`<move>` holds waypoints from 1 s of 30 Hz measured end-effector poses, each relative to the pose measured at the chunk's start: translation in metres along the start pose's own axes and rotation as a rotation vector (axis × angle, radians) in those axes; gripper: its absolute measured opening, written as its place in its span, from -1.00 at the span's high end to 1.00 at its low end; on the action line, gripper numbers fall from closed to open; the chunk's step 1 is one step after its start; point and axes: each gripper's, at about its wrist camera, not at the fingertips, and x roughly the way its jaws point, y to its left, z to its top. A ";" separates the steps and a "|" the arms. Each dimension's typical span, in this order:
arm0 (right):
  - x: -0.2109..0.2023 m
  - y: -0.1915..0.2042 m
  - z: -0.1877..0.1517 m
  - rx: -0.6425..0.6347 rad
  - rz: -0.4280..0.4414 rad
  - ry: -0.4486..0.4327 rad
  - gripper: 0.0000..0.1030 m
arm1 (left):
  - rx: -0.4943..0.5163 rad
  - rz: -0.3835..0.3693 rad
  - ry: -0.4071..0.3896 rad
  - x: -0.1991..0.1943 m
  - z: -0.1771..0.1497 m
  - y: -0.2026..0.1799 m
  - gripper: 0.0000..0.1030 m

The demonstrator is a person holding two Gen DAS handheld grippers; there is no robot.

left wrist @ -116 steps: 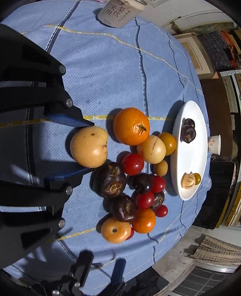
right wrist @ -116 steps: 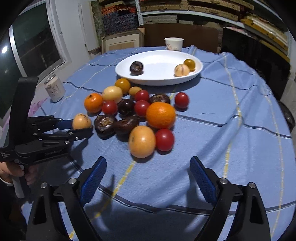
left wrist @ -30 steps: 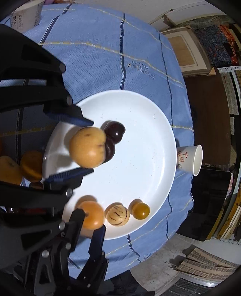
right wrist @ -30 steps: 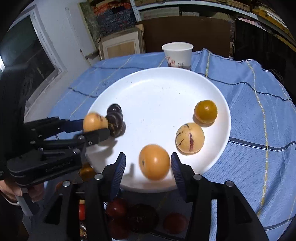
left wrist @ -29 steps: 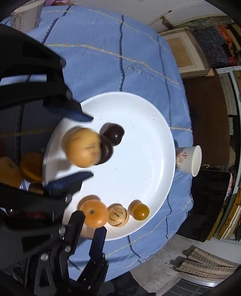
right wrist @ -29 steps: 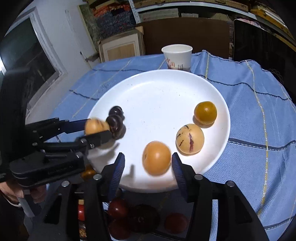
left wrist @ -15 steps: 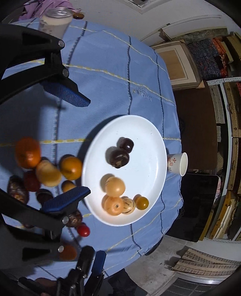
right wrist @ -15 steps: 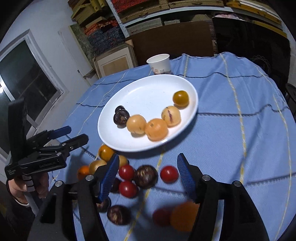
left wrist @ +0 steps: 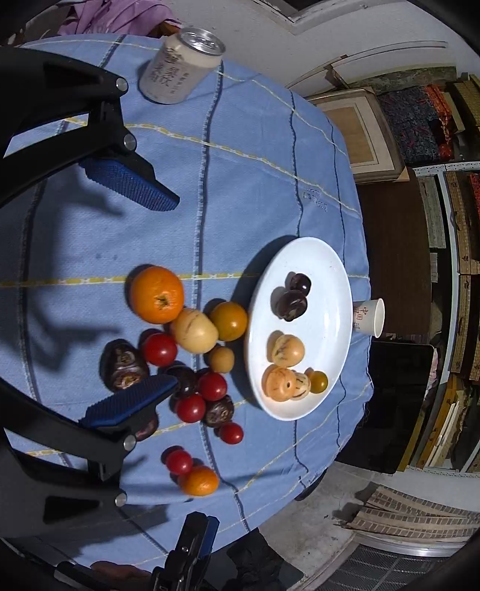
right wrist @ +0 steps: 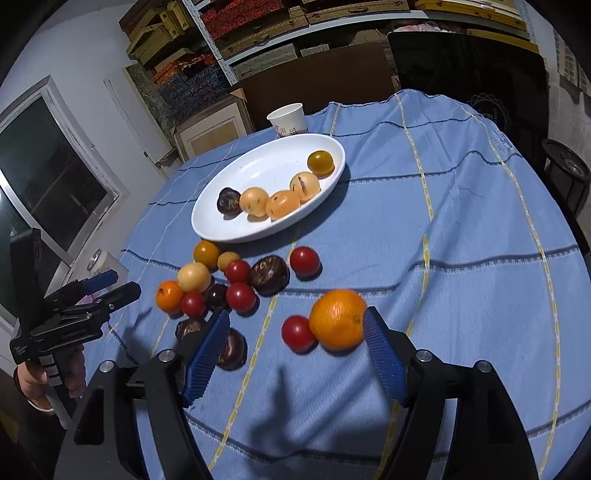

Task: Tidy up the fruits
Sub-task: 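Move both tools back toward the remaining fruits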

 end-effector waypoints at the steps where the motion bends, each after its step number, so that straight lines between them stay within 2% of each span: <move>1: -0.001 0.001 -0.004 0.000 0.002 0.002 -0.48 | -0.001 -0.002 0.003 -0.001 -0.003 0.000 -0.71; 6: -0.005 0.002 -0.017 -0.010 -0.011 0.008 -0.54 | -0.005 -0.003 0.017 -0.004 -0.015 -0.001 -0.71; 11: -0.009 0.002 -0.028 -0.039 -0.071 -0.005 -0.56 | -0.011 -0.007 0.024 -0.005 -0.024 -0.002 -0.71; 16: -0.005 0.002 -0.034 -0.067 -0.090 0.003 -0.56 | -0.030 -0.020 0.040 -0.002 -0.036 0.001 -0.72; 30: 0.010 0.021 -0.036 -0.168 -0.067 0.028 -0.56 | -0.024 -0.027 0.101 0.021 -0.051 -0.001 -0.72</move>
